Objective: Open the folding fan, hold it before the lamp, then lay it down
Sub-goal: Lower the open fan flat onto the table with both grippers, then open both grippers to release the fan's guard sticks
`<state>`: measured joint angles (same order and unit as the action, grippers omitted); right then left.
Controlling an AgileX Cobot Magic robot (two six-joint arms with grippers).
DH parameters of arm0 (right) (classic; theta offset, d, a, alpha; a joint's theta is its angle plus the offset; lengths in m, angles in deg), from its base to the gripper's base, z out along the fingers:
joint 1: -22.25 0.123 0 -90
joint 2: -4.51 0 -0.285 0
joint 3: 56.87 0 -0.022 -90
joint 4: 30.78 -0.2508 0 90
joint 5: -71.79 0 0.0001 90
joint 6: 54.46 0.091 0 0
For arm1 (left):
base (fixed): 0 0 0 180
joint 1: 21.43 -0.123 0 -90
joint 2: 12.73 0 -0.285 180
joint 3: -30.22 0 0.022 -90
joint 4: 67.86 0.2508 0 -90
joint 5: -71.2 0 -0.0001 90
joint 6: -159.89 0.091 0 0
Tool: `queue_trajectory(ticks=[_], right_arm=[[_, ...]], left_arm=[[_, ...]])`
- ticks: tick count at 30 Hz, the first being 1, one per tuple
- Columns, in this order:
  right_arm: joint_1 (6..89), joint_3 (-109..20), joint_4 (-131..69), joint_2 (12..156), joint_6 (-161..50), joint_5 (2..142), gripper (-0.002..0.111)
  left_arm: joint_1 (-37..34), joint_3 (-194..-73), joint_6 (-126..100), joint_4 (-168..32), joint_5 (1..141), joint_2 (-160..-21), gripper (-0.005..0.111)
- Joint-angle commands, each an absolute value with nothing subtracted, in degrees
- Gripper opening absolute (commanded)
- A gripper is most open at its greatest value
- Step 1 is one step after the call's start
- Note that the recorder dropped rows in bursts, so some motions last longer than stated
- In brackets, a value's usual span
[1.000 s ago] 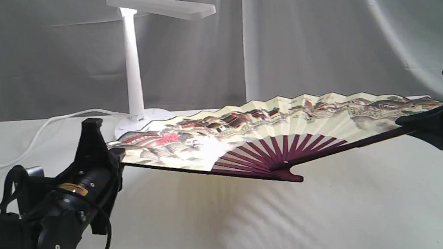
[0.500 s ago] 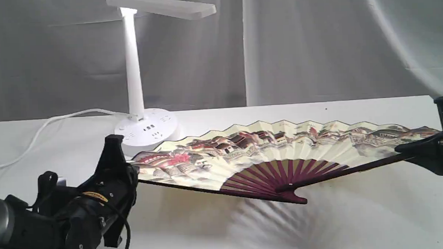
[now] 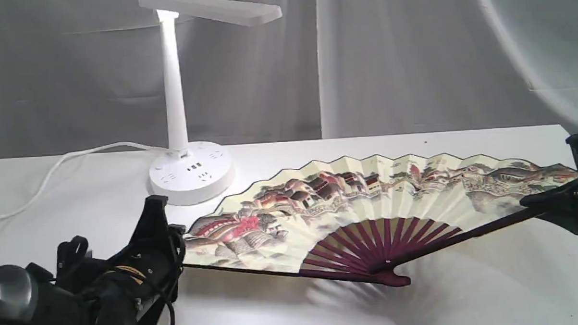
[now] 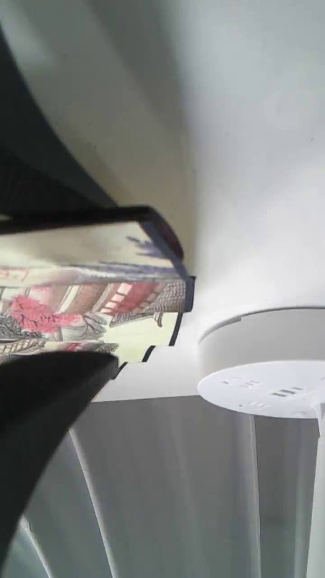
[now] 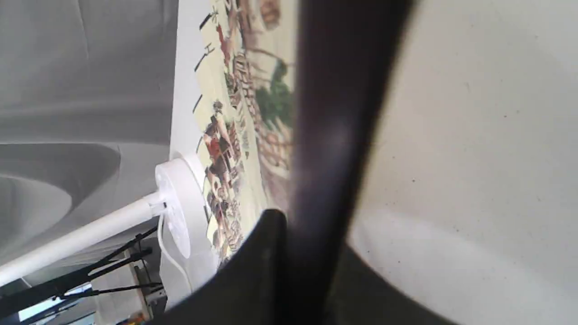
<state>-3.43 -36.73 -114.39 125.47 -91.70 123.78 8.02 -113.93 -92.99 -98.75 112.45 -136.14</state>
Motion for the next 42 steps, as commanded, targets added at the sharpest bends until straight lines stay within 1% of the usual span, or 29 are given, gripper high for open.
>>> queue_trajectory(ticks=[1,2,4,8,9,16,17,20,22,25,30,37,42], right_arm=[[-3.9,-36.6,-111.2,125.3,-94.8,120.8,0.0],[-3.9,-36.6,-110.4,125.3,-94.8,120.4,0.0],[-3.9,-36.6,-108.5,125.3,-94.8,119.3,0.0],[-3.9,-36.6,-107.8,125.3,-95.1,118.8,0.002],[-3.9,-36.6,-107.8,125.3,-95.1,118.5,0.005],[-3.9,-36.6,-105.3,125.3,-95.1,116.8,0.037],[-3.9,-36.6,-104.9,125.3,-95.1,116.5,0.039],[-3.9,-36.6,-103.7,125.3,-95.1,115.9,0.052],[-3.9,-36.6,-103.4,125.3,-95.1,115.4,0.058],[-3.9,-36.6,-102.9,125.3,-95.1,116.0,0.064],[-3.9,-36.8,-99.7,125.3,-94.5,117.0,0.066],[-3.9,-36.8,-86.3,125.2,-88.0,117.2,0.066],[-3.9,-36.8,-85.2,123.7,-86.7,119.4,0.066]], left_arm=[[7.9,-114.2,-93.2,-98.3,113.3,-136.0,0.057],[7.9,-114.2,-92.9,-98.3,113.3,-136.0,0.061],[7.7,-114.1,-90.6,-98.3,113.3,-136.0,0.066],[7.6,-114.1,-82.9,-97.3,113.3,-135.9,0.067],[7.4,-114.1,-81.9,-96.4,113.3,-135.8,0.067],[5.4,-114.1,-76.5,-94.2,113.2,-133.2,0.067],[5.1,-114.1,-75.8,-94.0,112.9,-132.8,0.067],[4.5,-114.1,-73.6,-93.9,110.3,-131.6,0.067],[4.1,-114.1,-72.9,-93.8,107.7,-130.6,0.067],[3.8,-114.1,-70.4,-93.8,105.8,-129.7,0.067],[3.8,-114.1,-62.0,-93.8,103.8,-126.9,0.067],[3.8,-114.1,-53.2,-94.4,102.4,-123.7,0.067],[3.8,-114.1,-47.4,-94.4,100.3,-122.3,0.067]])
